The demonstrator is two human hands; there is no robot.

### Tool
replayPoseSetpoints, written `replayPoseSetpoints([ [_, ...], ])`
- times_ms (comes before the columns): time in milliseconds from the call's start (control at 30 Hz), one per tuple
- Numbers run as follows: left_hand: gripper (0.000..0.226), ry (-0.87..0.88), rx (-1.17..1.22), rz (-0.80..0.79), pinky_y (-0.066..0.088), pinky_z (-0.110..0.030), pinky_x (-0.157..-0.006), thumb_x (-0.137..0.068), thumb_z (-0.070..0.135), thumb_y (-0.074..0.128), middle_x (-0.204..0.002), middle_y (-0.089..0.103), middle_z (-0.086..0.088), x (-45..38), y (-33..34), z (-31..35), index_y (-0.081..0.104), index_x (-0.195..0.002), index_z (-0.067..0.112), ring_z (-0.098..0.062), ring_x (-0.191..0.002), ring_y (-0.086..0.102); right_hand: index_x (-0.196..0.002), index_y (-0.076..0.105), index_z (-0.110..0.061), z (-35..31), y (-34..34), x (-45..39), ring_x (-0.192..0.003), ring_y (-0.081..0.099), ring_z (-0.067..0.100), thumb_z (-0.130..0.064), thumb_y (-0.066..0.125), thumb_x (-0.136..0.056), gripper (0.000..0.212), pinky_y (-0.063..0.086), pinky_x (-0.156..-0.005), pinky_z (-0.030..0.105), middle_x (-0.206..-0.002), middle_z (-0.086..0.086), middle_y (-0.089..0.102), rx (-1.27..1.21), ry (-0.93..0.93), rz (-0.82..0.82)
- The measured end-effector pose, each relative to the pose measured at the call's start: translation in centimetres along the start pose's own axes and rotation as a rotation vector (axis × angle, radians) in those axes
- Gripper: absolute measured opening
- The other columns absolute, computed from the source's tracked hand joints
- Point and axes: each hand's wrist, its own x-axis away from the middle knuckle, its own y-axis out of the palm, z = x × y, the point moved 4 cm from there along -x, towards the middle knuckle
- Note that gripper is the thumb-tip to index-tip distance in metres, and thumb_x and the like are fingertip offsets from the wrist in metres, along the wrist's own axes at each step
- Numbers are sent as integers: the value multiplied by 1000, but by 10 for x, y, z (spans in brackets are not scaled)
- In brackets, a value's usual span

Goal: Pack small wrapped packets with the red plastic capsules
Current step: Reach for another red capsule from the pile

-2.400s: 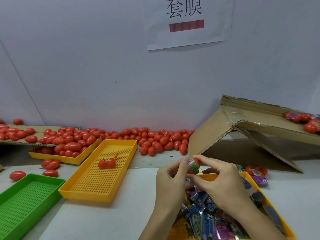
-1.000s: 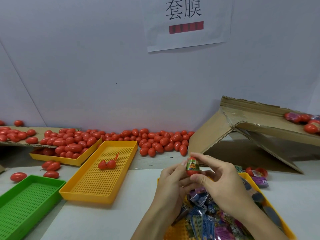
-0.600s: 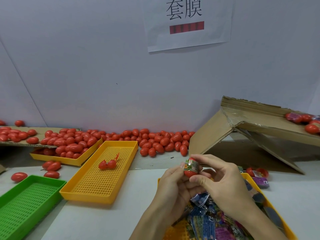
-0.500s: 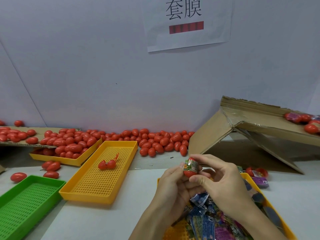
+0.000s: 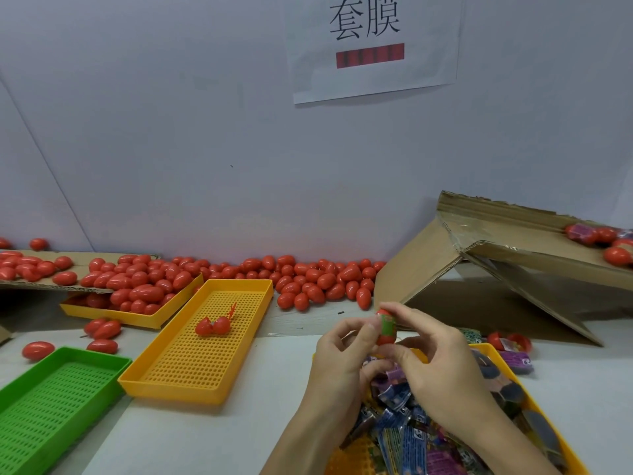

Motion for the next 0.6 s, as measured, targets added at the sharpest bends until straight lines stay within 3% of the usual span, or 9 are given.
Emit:
replayPoseSetpoints([
  [133, 19, 4, 23, -25, 58, -29, -64, -85, 28, 73, -99, 71, -18, -1, 1, 1, 77, -94, 12, -25, -82, 69, -129, 57, -43, 1, 3, -2, -127, 55, -1, 0, 55, -98, 53, 49, -104, 23, -130, -21, 64, -229, 81, -105],
  [267, 15, 21, 10, -29, 58, -31, -65, -81, 26, 75, -95, 71, -15, -1, 0, 2, 76, -90, 14, -24, -81, 69, -129, 59, -42, 2, 4, -3, -125, 57, 0, -2, 55, -98, 51, 50, -104, 27, -130, -20, 65, -307, 133, -142],
  [367, 18, 30, 3, -26, 58, -31, -66, -82, 27, 74, -96, 71, -16, -1, 0, 2, 76, -93, 13, -25, -83, 69, -127, 60, -41, 0, 4, -2, -121, 59, -3, -5, 59, -95, 48, 50, -102, 22, -125, -22, 66, -312, 117, -129],
  [433, 22, 40, -24, -33, 60, -35, -70, -86, 31, 73, -99, 71, -18, 0, 2, 3, 76, -97, 12, -29, -87, 69, -122, 62, -42, -1, 1, -2, -119, 60, -3, -17, 69, -88, 42, 53, -97, 21, -121, -23, 68, -268, 79, -74],
  [533, 28, 68, -117, -82, 60, -42, -78, -89, 33, 72, -105, 71, -19, 1, 5, 2, 75, -104, 10, -37, -98, 69, -113, 66, -41, -3, -3, 0, -112, 63, -1, -36, 76, -75, 40, 55, -93, 31, -111, -22, 70, -173, 44, 27],
  [600, 29, 62, -140, -97, 60, -39, -78, -89, 33, 71, -102, 72, -17, 2, 7, 1, 75, -105, 9, -34, -98, 70, -108, 65, -43, -4, -3, 0, -108, 62, -1, -27, 81, -78, 37, 56, -92, 36, -107, -23, 69, -90, 31, 74],
])
